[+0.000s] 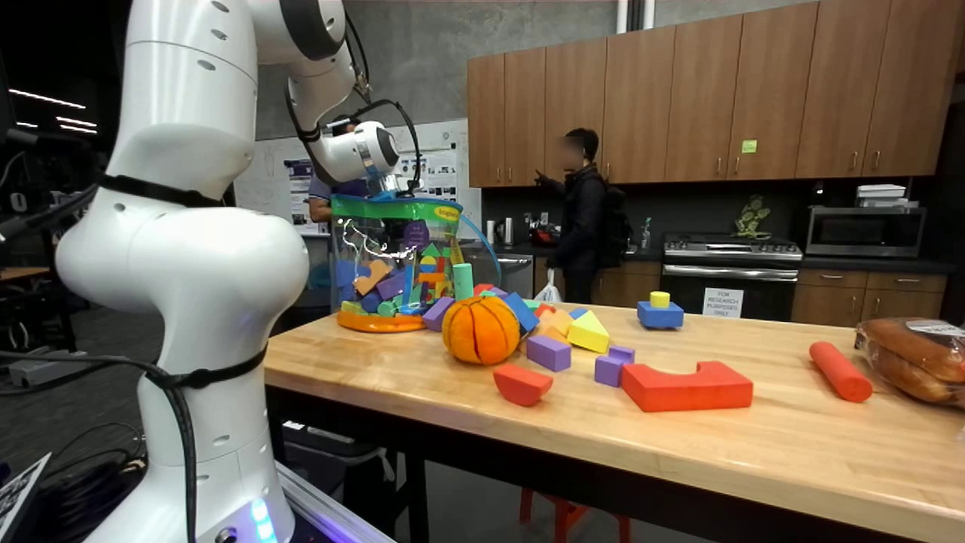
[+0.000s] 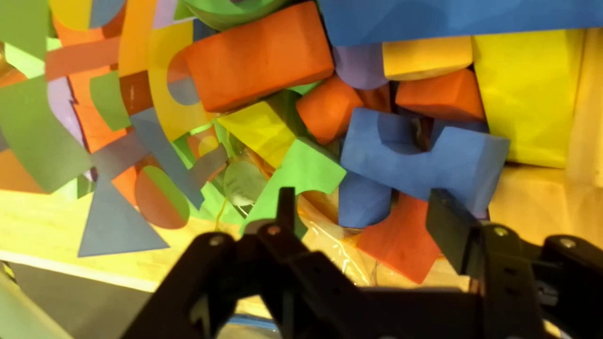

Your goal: Remove the blocks from the basket

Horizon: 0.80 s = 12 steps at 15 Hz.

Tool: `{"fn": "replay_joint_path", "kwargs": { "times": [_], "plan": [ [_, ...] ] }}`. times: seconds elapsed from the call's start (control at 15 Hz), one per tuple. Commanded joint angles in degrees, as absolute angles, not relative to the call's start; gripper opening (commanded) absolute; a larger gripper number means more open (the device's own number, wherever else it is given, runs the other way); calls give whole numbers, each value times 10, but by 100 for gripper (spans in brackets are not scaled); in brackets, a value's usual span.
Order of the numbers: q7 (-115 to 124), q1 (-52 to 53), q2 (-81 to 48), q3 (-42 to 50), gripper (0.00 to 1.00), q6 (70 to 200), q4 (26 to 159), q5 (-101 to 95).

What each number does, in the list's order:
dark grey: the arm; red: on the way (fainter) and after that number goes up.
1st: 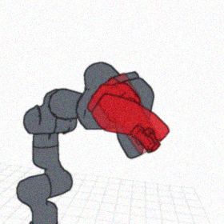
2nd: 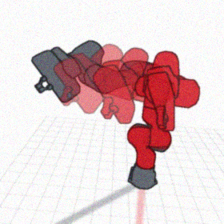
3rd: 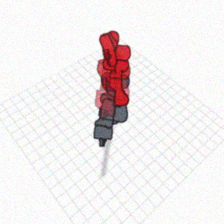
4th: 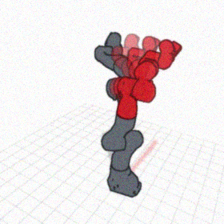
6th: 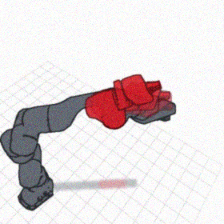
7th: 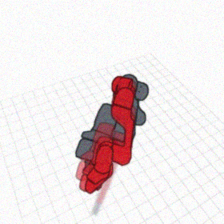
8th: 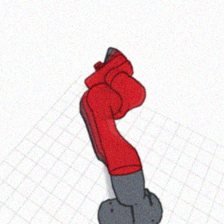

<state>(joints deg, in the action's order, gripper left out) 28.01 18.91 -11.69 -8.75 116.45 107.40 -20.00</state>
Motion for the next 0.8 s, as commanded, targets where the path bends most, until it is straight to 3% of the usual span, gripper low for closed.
{"fn": "replay_joint_path", "kwargs": {
  "times": [0.0, 0.73],
  "plan": [
    [274, 182, -120, -93, 99, 1188, 1075, -189],
    [285, 183, -109, -92, 100, 1219, 1091, -195]
  ]
}}
